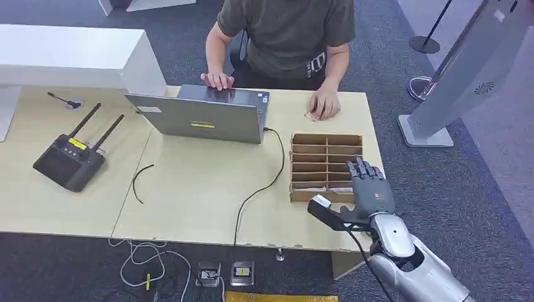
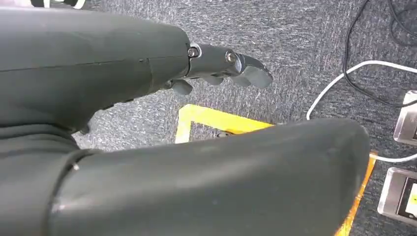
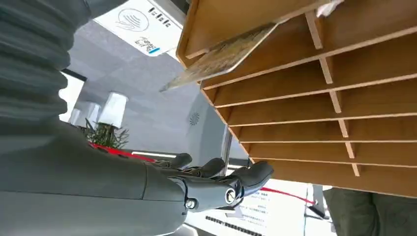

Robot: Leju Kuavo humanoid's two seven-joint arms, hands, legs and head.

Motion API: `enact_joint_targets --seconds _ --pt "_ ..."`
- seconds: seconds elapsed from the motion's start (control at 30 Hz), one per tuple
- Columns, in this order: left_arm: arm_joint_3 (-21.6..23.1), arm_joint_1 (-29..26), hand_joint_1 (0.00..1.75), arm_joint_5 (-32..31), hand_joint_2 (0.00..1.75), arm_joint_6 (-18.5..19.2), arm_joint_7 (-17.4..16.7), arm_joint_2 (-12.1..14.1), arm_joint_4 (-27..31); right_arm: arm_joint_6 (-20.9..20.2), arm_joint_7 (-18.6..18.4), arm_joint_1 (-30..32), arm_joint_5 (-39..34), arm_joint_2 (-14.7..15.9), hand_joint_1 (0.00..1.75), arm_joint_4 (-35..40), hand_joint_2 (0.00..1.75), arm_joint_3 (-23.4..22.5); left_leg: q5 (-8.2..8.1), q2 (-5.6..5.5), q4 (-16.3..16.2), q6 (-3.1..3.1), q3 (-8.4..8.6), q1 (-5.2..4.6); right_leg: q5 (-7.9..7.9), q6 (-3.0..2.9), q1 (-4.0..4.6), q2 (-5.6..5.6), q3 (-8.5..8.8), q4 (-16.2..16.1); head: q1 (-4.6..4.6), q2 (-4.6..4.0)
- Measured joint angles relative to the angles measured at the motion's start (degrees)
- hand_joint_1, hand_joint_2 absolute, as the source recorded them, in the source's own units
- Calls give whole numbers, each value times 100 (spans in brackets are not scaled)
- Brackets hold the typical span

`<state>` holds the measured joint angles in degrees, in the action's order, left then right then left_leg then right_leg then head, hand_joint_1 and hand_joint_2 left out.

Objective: Pass the card to the sensor for recognition and then transmit it.

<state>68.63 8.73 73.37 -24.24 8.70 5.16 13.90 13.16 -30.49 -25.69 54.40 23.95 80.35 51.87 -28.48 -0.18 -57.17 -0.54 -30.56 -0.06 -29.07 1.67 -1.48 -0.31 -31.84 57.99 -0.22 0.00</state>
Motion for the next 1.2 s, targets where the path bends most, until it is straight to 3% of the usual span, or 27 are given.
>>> enact_joint_targets --seconds 0.13,0.17,0.27,0.3,1.2 --pt "0 0 0 -15 0 0 0 0 0 -39 31 3 33 -48 0 0 175 0 0 0 0 0 0 0 0 0 0 -1 0 0 0 0" --pt "0 -2 0 -15 0 2 0 0 0 -50 46 4 44 -55 42 0 175 0 0 0 0 0 0 0 0 0 0 -1 0 0 0 0" --pt "0 -3 0 -13 0 2 0 0 0 -83 61 13 46 -74 42 0 175 0 0 0 0 0 0 0 0 0 0 0 0 0 -2 0" --pt "0 -4 0 -13 0 0 0 0 -2 -118 72 15 24 -81 175 0 175 0 0 0 0 0 0 0 0 0 0 0 0 0 -2 0" --pt "0 -87 0 -11 0 -11 0 -2 -2 -291 173 73 -251 -173 175 -2 175 4 0 -1 0 0 -1 0 0 0 0 -1 0 0 -2 0"
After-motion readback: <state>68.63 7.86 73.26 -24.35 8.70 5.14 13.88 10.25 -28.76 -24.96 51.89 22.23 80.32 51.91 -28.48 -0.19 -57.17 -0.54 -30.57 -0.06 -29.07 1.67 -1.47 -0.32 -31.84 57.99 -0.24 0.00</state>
